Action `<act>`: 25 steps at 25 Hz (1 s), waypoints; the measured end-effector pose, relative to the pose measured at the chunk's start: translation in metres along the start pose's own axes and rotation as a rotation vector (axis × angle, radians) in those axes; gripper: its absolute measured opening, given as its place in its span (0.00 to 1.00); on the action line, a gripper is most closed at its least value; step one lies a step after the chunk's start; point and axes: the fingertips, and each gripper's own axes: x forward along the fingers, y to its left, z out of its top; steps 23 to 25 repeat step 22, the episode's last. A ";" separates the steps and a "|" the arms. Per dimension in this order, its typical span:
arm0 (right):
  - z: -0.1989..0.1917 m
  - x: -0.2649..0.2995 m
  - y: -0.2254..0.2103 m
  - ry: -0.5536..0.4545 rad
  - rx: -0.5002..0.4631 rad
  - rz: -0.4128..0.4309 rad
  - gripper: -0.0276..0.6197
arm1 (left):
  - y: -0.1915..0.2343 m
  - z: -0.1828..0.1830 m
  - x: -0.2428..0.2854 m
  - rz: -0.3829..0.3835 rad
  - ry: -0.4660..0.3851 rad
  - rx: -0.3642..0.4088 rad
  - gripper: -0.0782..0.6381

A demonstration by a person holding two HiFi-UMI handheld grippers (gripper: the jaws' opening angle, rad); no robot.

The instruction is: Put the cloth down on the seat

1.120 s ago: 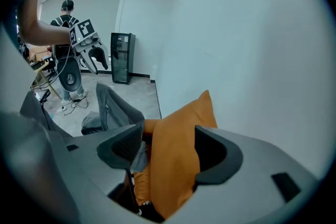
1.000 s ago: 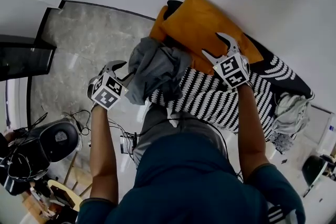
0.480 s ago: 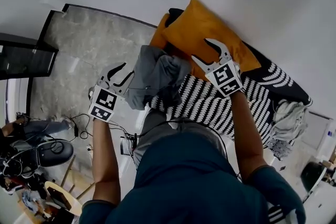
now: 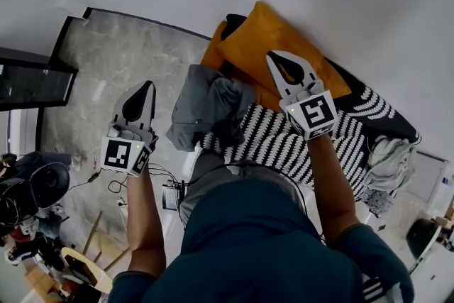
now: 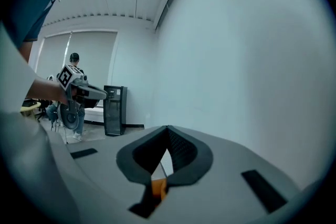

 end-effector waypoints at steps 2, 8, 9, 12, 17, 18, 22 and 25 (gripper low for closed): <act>0.008 0.000 -0.001 -0.027 0.002 -0.006 0.06 | -0.003 -0.001 0.003 -0.009 0.007 0.015 0.11; 0.006 0.004 -0.003 -0.016 0.012 -0.008 0.06 | -0.008 -0.007 0.012 -0.028 0.028 0.033 0.11; 0.004 0.005 -0.003 -0.009 0.013 -0.005 0.06 | -0.008 -0.008 0.013 -0.030 0.032 0.034 0.11; 0.000 0.007 -0.002 0.007 0.024 -0.004 0.06 | -0.007 -0.011 0.014 -0.032 0.039 0.032 0.11; -0.003 0.013 0.002 0.012 0.015 0.016 0.06 | -0.004 -0.016 0.014 -0.029 0.047 0.025 0.11; -0.004 0.014 0.003 0.014 0.014 0.018 0.06 | -0.003 -0.016 0.014 -0.029 0.048 0.025 0.11; -0.007 0.018 0.006 0.033 0.014 0.021 0.06 | -0.001 -0.021 0.014 -0.029 0.054 0.022 0.11; -0.007 0.018 0.006 0.033 0.014 0.021 0.06 | -0.001 -0.021 0.014 -0.029 0.054 0.022 0.11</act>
